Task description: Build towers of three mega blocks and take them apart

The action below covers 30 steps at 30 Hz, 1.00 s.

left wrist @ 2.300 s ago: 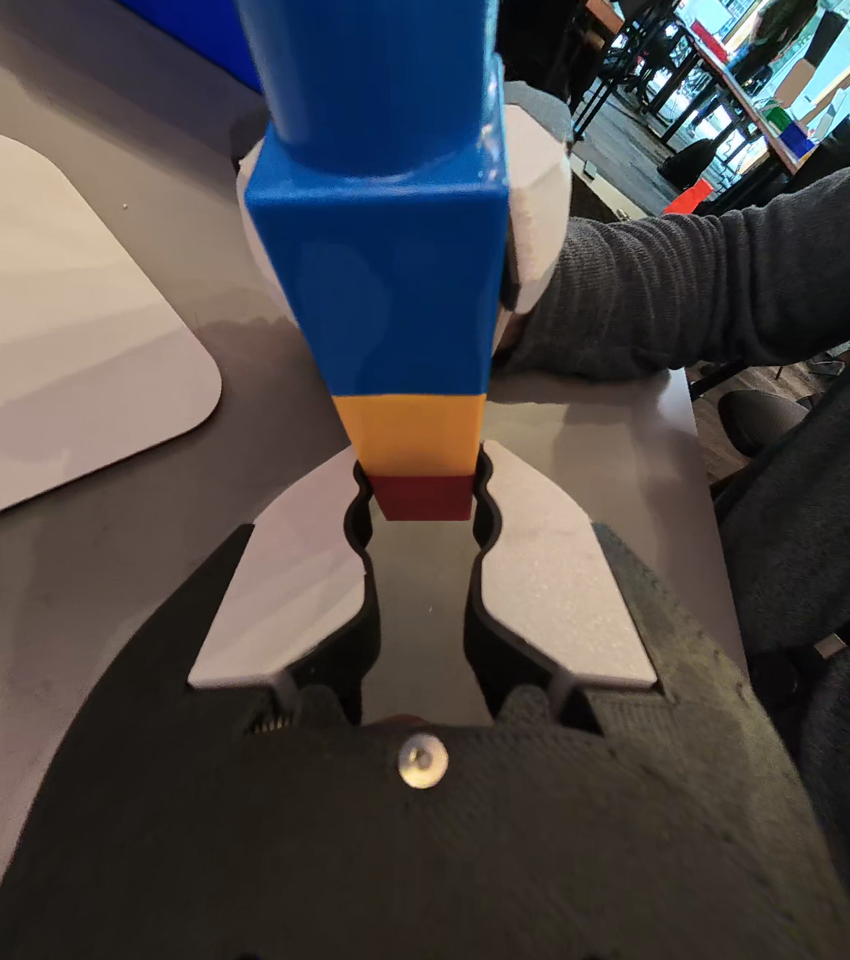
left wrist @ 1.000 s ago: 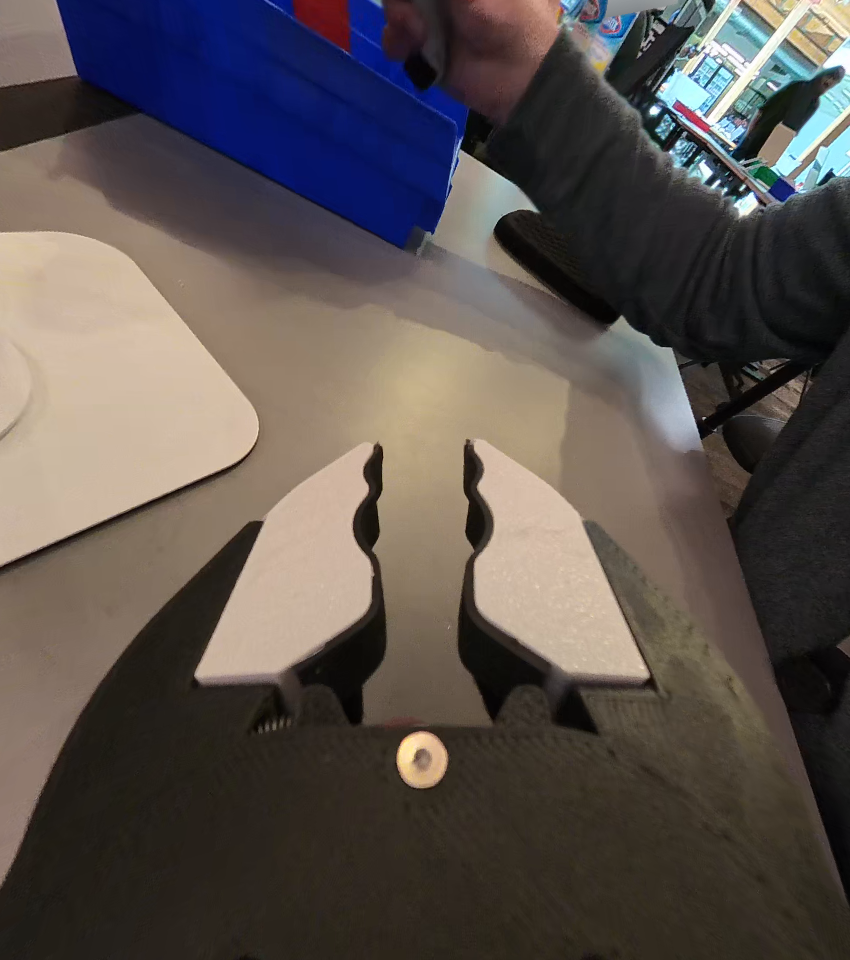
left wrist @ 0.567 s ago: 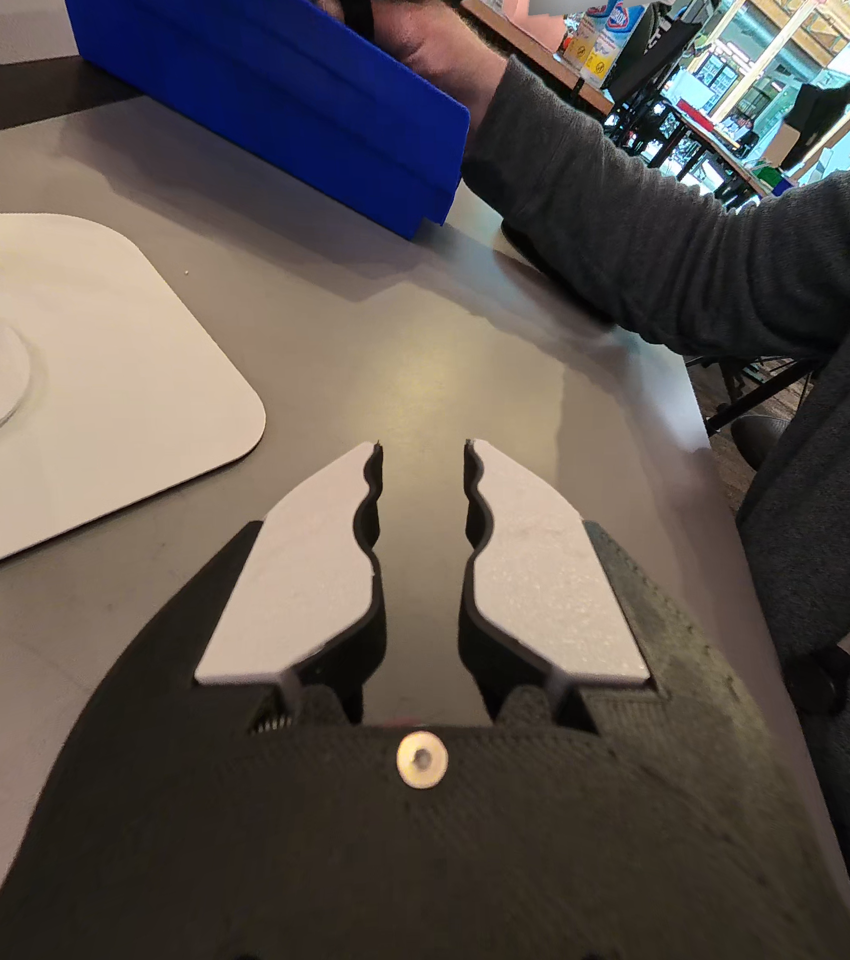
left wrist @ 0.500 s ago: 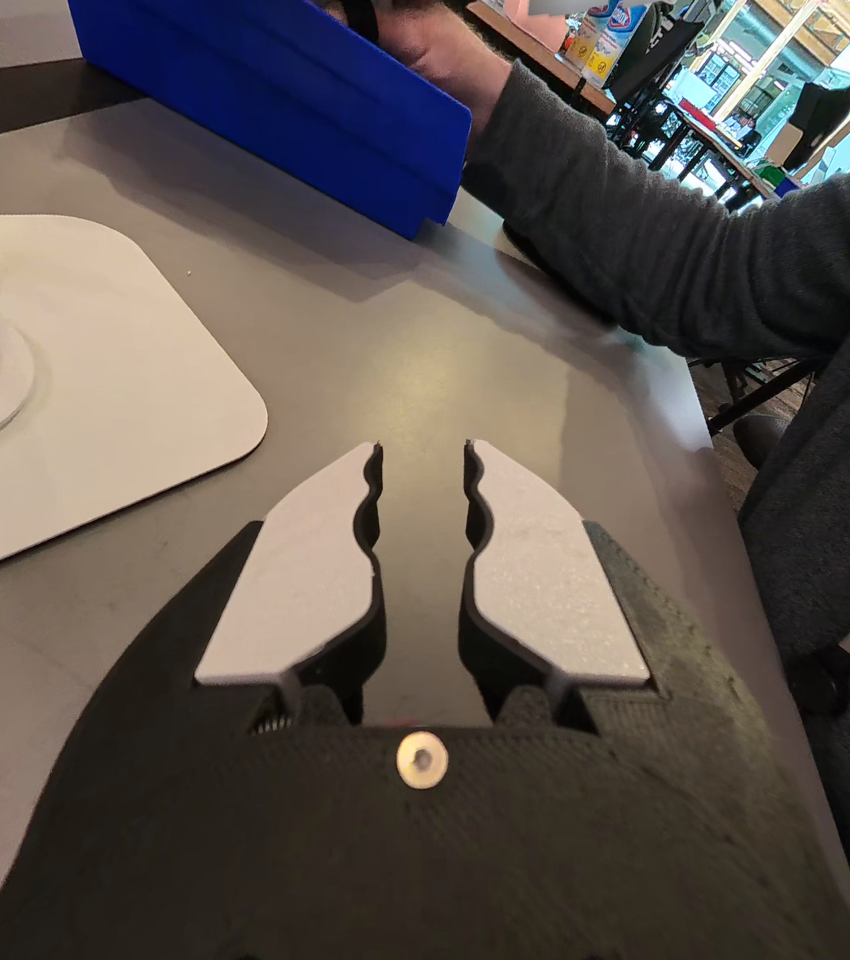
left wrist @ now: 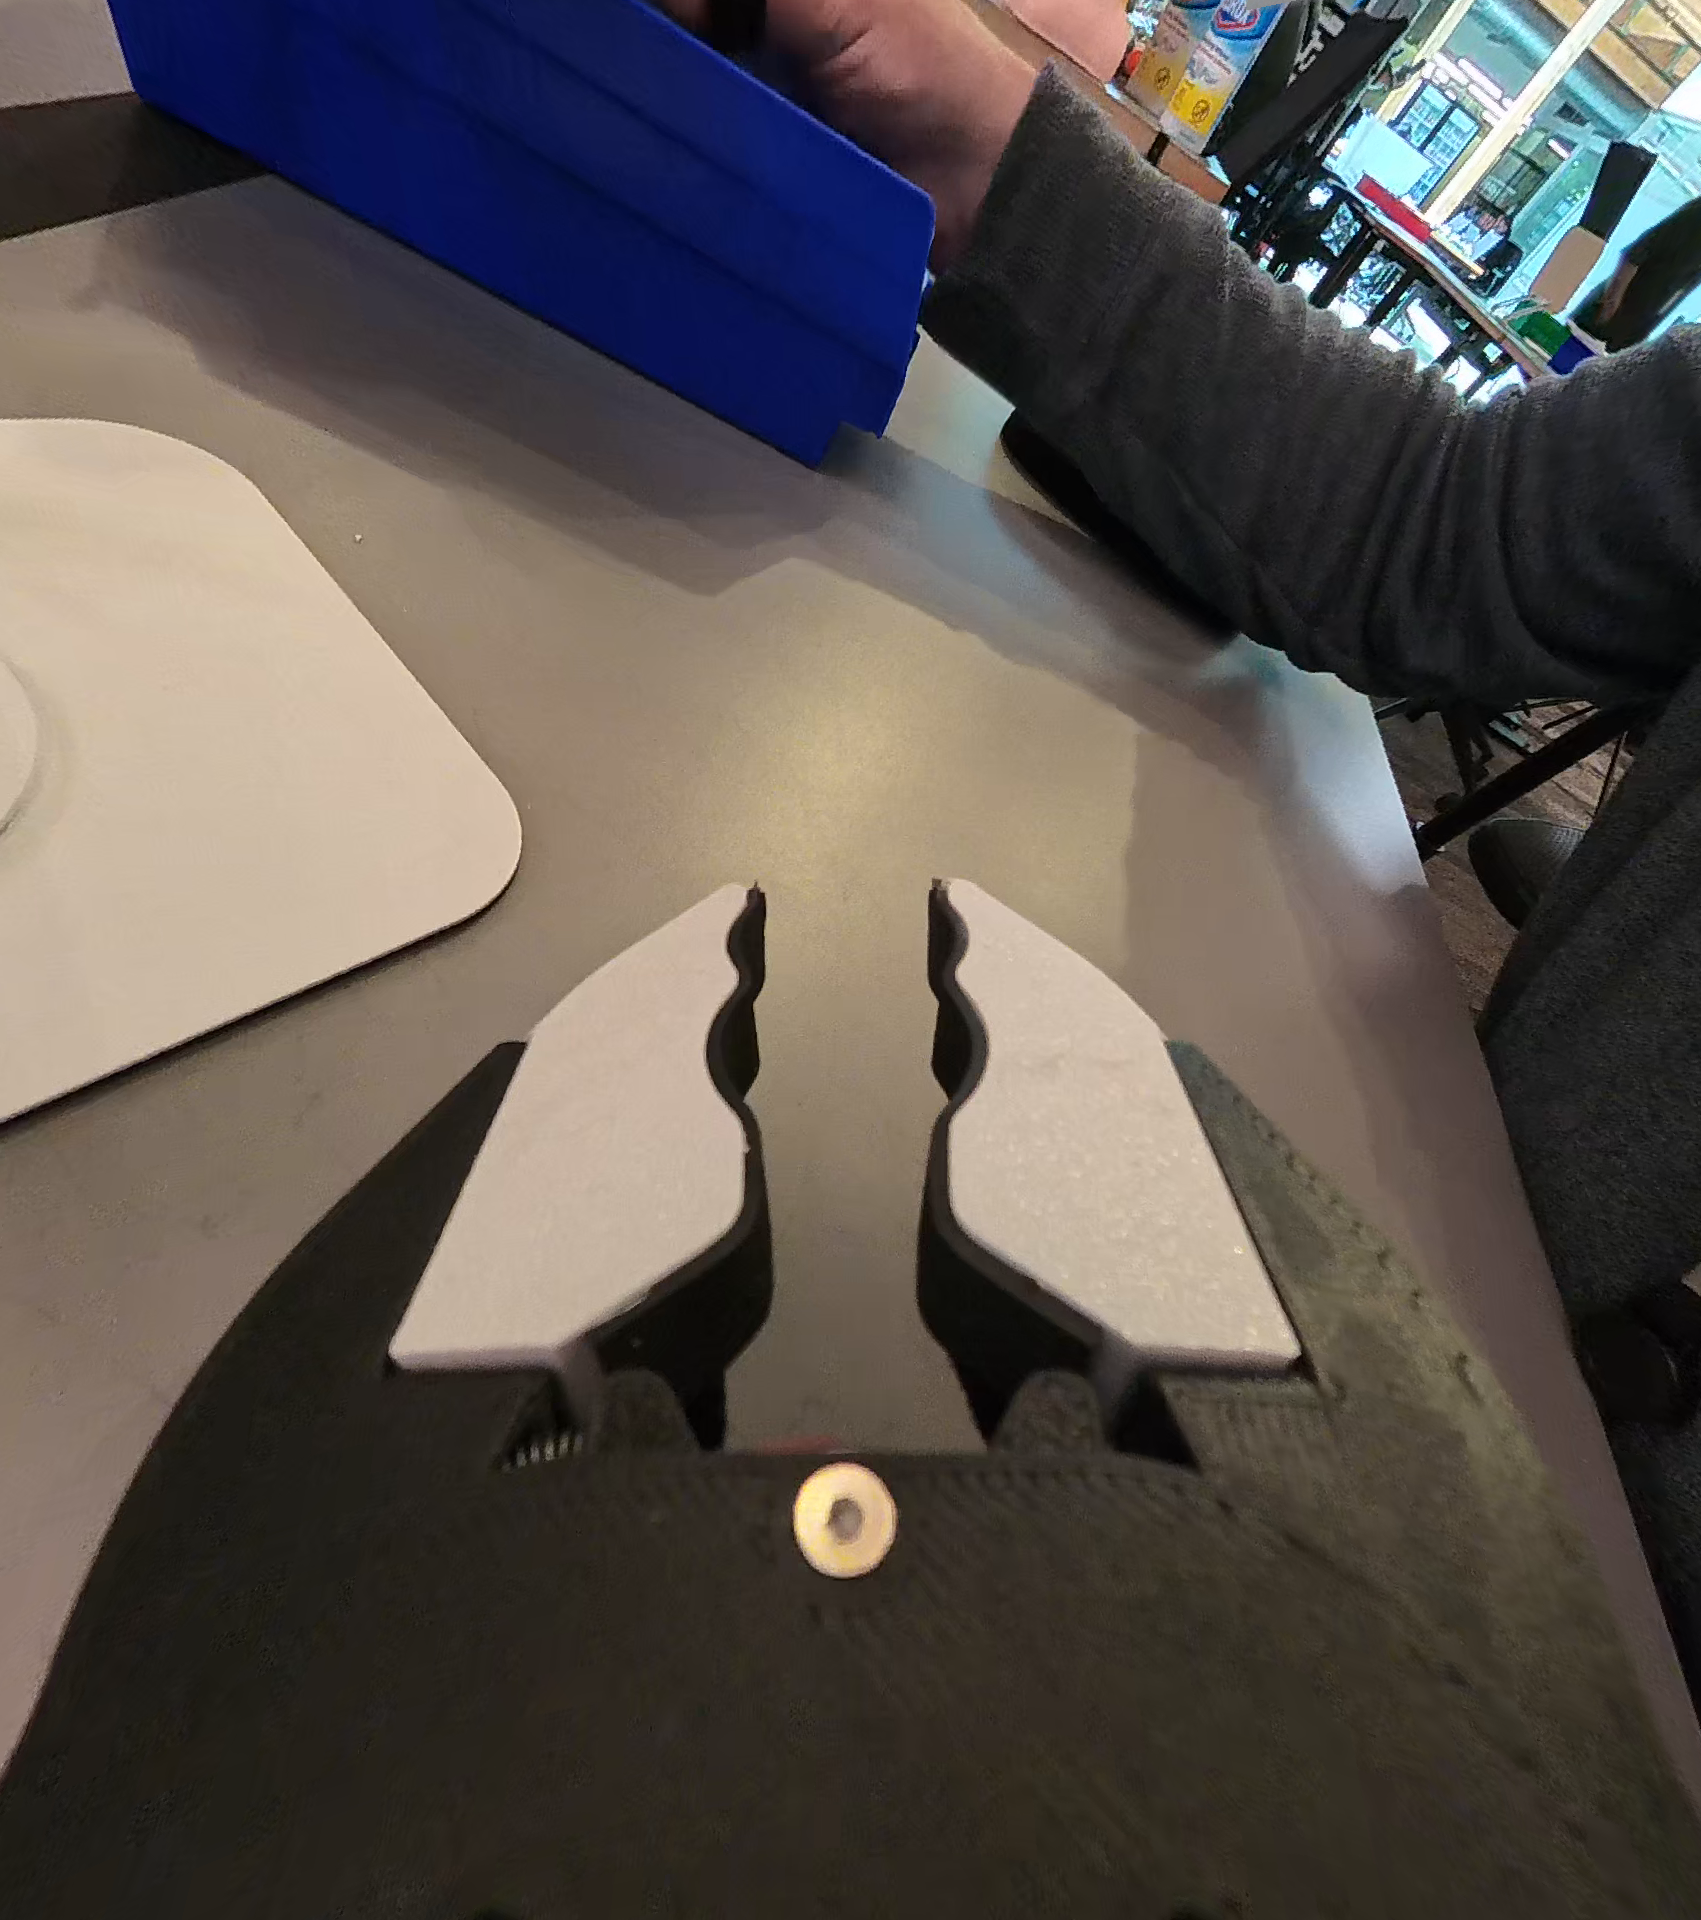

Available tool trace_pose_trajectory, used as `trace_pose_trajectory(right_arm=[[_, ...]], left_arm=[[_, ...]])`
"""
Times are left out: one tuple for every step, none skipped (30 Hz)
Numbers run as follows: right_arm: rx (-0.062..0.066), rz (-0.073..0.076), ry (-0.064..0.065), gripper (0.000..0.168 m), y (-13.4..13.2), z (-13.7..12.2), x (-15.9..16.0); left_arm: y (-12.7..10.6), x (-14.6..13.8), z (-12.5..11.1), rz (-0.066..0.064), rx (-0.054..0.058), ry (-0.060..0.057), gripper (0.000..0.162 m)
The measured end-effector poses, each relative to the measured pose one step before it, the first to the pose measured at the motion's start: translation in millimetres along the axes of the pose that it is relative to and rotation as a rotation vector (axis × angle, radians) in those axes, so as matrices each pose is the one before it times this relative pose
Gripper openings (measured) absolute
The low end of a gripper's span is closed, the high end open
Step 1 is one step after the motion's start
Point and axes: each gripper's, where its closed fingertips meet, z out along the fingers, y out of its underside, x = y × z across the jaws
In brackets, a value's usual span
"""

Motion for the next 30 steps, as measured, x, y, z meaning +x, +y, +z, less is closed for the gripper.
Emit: trace_pose_trajectory(right_arm=[[0.0092,0.0074,-0.0019,0.037,-1.02,-0.63,-0.26],[0.014,-0.0011,0.0054,0.036,-2.19,-1.67,-0.24],[0.0083,-0.0046,0.0062,0.036,-1.68,-1.55,-0.02],[0.0069,-0.0001,0.0004,0.036,-1.31,-0.83,-0.18],[0.0068,0.008,-0.0024,0.036,-0.68,0.18,0.2],[0.004,0.0117,-0.0069,0.036,-0.03,1.17,0.11],[0.0078,0.0062,-0.0085,0.036,-0.03,1.69,-0.16],[0.0052,-0.0008,-0.0075,0.036,0.51,2.02,-0.04],[0.0094,-0.0052,0.0007,0.036,0.11,1.49,0.96],[0.0094,-0.0013,0.0007,0.036,-0.16,1.07,0.7],[0.0035,0.001,-0.0034,0.036,-0.11,0.41,-0.33],[0.0099,-0.0038,-0.0031,0.036,-1.69,-0.57,-0.99],[0.0175,-0.0049,-0.0069,0.036,-3.24,-1.44,-1.76],[0.0183,0.0006,-0.0026,0.036,-3.42,-1.89,-0.98],[0.0157,-0.0021,-0.0012,0.036,-2.34,-1.9,-0.57],[0.0056,-0.005,0.0011,0.036,0.11,-1.29,0.12],[-0.0107,-0.0043,0.0015,0.036,3.22,-0.52,0.35],[-0.0184,-0.0074,0.0114,0.037,4.19,-0.17,1.59],[-0.0114,-0.0105,0.0103,0.037,2.99,-0.66,1.15],[-0.0122,0.0015,-0.0008,0.037,2.41,-0.85,-0.15],[-0.0082,0.0055,-0.0083,0.037,1.18,-1.26,-1.52],[-0.0125,0.0046,-0.0024,0.037,1.1,-1.15,-0.98],[-0.0149,-0.0014,0.0036,0.037,1.69,-0.44,-0.2],[-0.0113,-0.0019,0.0008,0.037,1.47,0.12,-0.03],[-0.0058,-0.0041,-0.0054,0.037,0.42,0.03,-0.92],[0.0042,-0.0089,-0.0095,0.037,-1.36,0.03,-1.96],[0.0126,-0.007,-0.0024,0.037,-3.22,-0.53,-1.08],[0.0216,-0.0068,0.0114,0.036,-4.68,-1.66,1.08],[0.0089,-0.0066,0.0036,0.036,-2.59,-1.63,0.79],[-0.0112,0.0021,-0.0068,0.036,0.85,-0.48,-0.17]], left_arm=[[0.16,-0.11,-0.35,0.0007,-0.0007,-0.0014,0.029],[0.14,-0.47,-0.43,0.0006,-0.0005,-0.0018,0.029],[-0.15,-0.44,-0.66,-0.0009,0.002,-0.0002,0.029],[-0.19,-0.36,-0.41,-0.003,0.0024,0.0013,0.029],[-0.15,-0.44,-0.1,-0.0023,0.0021,0.0006,0.029],[0.18,-0.16,0.04,-0.0013,-0.0004,0.0011,0.029],[0.46,-0.04,0.29,-0.0004,-0.0018,0.0007,0.029],[0.25,0.0,0.27,0.0001,-0.0012,-0.0001,0.029],[0.19,0.14,0.37,0.0007,-0.0011,-0.0004,0.029],[-0.07,0.29,0.23,0.0014,-0.0005,-0.0005,0.029],[-0.04,0.19,0.04,0.0015,-0.0004,-0.0004,0.029],[-0.24,-0.05,-0.19,0.0008,0.0002,-0.0009,0.029],[-0.16,-0.29,-0.23,-0.0007,0.0012,-0.0004,0.029],[-0.12,-0.39,-0.16,-0.002,0.0016,0.0001,0.029],[0.07,-0.54,0.04,-0.0016,0.0008,-0.0002,0.029],[0.24,-0.54,0.16,-0.0004,-0.0005,-0.001,0.029],[0.07,-0.12,0.23,-0.0004,-0.0001,0.0002,0.029],[0.02,0.09,0.45,-0.0013,0.0,0.0023,0.029],[0.21,0.47,0.55,-0.0001,-0.0015,0.0027,0.029],[0.47,0.27,0.65,0.0019,-0.0032,0.0001,0.03],[0.47,0.23,0.72,0.0021,-0.0035,0.0,0.03],[0.24,0.44,0.44,0.0013,-0.0024,0.0012,0.03],[-0.06,0.15,0.31,0.0007,0.0001,0.0001,0.03],[-0.42,0.06,0.14,0.0,0.0016,-0.0002,0.03],[-0.36,0.17,0.1,-0.0002,0.0012,0.0006,0.03],[-0.12,0.1,0.1,-0.0003,0.0003,0.0013,0.03],[0.24,0.03,0.4,-0.0005,-0.0011,0.0008,0.03],[0.51,-0.2,0.51,0.0004,-0.0029,-0.0008,0.03],[0.56,0.05,0.33,0.001,-0.0027,-0.0003,0.03],[-0.04,0.13,0.13,0.0003,0.0003,0.0005,0.03]])
